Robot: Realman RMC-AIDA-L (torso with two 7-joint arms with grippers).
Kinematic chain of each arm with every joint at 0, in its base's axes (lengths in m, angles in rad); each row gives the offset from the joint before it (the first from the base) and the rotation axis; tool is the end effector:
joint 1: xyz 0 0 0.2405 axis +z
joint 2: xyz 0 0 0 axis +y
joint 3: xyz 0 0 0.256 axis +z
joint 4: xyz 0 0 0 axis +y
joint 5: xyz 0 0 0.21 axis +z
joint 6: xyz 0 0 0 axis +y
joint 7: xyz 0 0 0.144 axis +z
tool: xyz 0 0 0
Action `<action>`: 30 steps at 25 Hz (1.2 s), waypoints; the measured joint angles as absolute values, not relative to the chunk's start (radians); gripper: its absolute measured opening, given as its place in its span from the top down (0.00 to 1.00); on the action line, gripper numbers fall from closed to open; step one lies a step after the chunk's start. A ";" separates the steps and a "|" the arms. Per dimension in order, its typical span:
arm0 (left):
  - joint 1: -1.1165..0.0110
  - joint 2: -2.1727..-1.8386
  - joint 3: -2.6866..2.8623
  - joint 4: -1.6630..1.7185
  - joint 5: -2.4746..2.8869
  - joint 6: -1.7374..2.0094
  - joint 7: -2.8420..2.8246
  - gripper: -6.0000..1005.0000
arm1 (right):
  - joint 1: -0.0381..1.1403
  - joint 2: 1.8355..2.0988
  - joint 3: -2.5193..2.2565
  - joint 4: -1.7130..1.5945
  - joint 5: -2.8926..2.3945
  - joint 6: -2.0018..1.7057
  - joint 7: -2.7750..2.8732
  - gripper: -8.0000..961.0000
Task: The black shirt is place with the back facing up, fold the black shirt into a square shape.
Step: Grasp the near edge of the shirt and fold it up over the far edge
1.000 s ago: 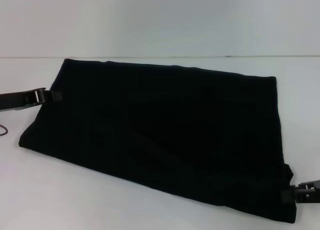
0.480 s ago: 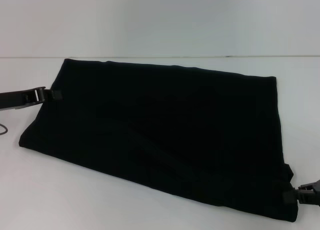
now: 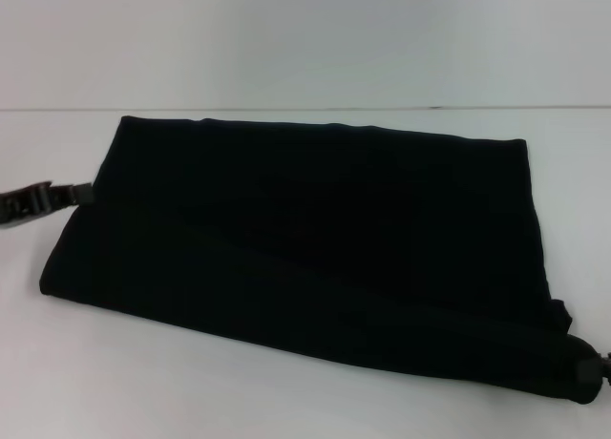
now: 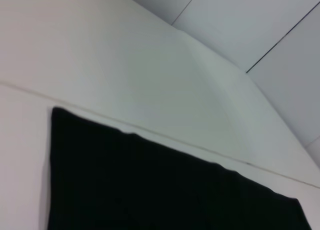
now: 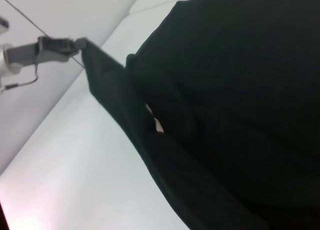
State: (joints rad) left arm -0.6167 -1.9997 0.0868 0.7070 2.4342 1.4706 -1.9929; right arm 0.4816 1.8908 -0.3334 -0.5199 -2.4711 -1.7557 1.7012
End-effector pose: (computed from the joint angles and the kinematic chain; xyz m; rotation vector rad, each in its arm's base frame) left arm -0.3307 0.3549 0.0834 -2.0630 -1.5041 -0.6994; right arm 0.3486 0.2741 0.0607 -2.6223 1.4170 0.4842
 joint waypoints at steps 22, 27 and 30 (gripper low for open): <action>-0.369 -2.078 0.082 0.784 2.359 1.858 -1.894 0.99 | 0.388 1.843 -0.304 -0.546 -2.473 -1.813 1.631 0.95; -0.351 -2.084 0.081 0.784 2.366 1.891 -1.883 0.99 | 0.361 1.842 -0.285 -0.546 -2.473 -1.817 1.614 0.95; -0.338 -2.089 0.081 0.780 2.369 1.899 -1.874 0.99 | 0.353 1.839 -0.278 -0.546 -2.473 -1.817 1.610 0.95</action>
